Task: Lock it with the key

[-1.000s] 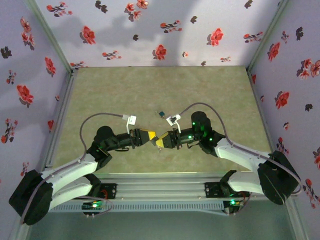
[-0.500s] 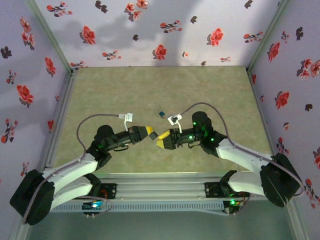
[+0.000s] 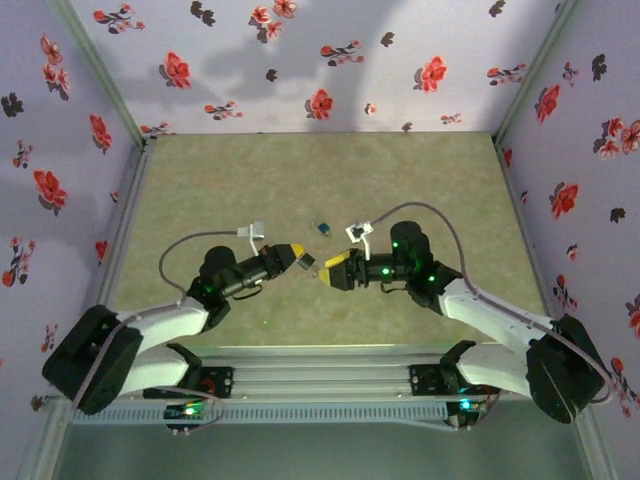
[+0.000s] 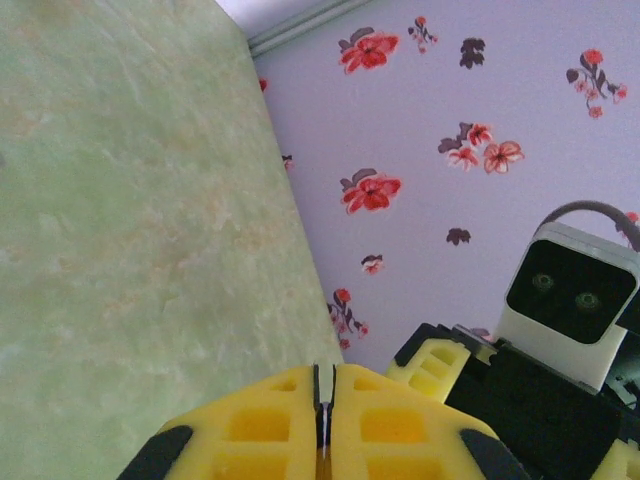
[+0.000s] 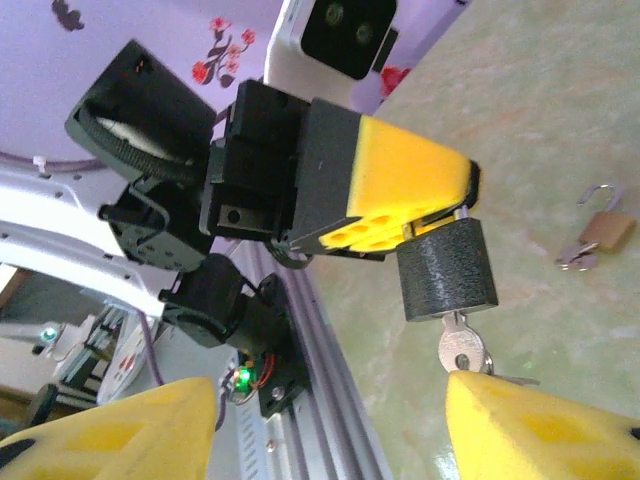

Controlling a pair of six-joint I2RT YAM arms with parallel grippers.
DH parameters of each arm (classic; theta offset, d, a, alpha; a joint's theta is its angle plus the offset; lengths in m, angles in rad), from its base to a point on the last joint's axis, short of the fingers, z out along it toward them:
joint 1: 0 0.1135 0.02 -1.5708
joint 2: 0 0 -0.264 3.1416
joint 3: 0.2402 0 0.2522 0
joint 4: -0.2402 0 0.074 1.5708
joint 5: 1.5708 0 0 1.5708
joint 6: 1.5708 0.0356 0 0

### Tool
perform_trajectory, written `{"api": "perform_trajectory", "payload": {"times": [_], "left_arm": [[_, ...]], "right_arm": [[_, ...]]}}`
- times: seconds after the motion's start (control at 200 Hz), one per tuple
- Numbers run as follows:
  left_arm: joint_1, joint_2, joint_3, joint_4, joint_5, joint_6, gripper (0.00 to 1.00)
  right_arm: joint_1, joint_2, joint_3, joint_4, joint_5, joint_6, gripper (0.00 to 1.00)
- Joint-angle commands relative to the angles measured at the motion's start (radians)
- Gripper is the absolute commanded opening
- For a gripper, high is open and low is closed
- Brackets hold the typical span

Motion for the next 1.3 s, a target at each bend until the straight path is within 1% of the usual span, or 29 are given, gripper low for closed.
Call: {"api": "perform_trajectory", "payload": {"times": [0.0,0.13,0.29,0.41,0.6,0.685,0.875,0.91,1.075,1.295], "left_arm": [[0.008,0.058,-0.016,0.198,-0.029,-0.071,0.00],[0.008,0.100,-0.005,0.221,-0.043,-0.089,0.00],[0.008,0.101,-0.007,0.236,-0.077,-0.103,0.00],[0.008,0.118,-0.005,0.248,-0.098,-0.130,0.00],[0.006,0.171,-0.006,0.282,-0.118,-0.182,0.00],[0.006,0.184,-0.005,0.288,-0.127,-0.195,0.00],[0.005,0.198,-0.005,0.290,-0.135,-0.212,0.00],[0.006,0.199,0.022,0.291,-0.137,-0.215,0.00],[0.006,0.197,0.024,0.294,-0.143,-0.222,0.00],[0.007,0.188,0.025,0.295,-0.150,-0.223,0.00]], "right_arm": [[-0.022,-0.010,0.002,0.011,0.032,0.035,0.59],[-0.046,-0.009,-0.016,0.054,0.032,0.080,0.58],[-0.085,0.000,-0.026,0.072,0.059,0.124,0.54],[-0.111,0.042,-0.046,0.157,0.058,0.200,0.50],[-0.112,0.156,-0.031,0.266,-0.017,0.285,0.46],[-0.112,0.186,-0.032,0.312,-0.039,0.303,0.46],[-0.112,0.211,-0.031,0.326,-0.042,0.309,0.43],[-0.112,0.216,-0.029,0.324,-0.038,0.309,0.43],[-0.111,0.267,-0.010,0.323,-0.051,0.321,0.42],[-0.092,0.334,0.000,0.404,-0.093,0.367,0.41]]}}
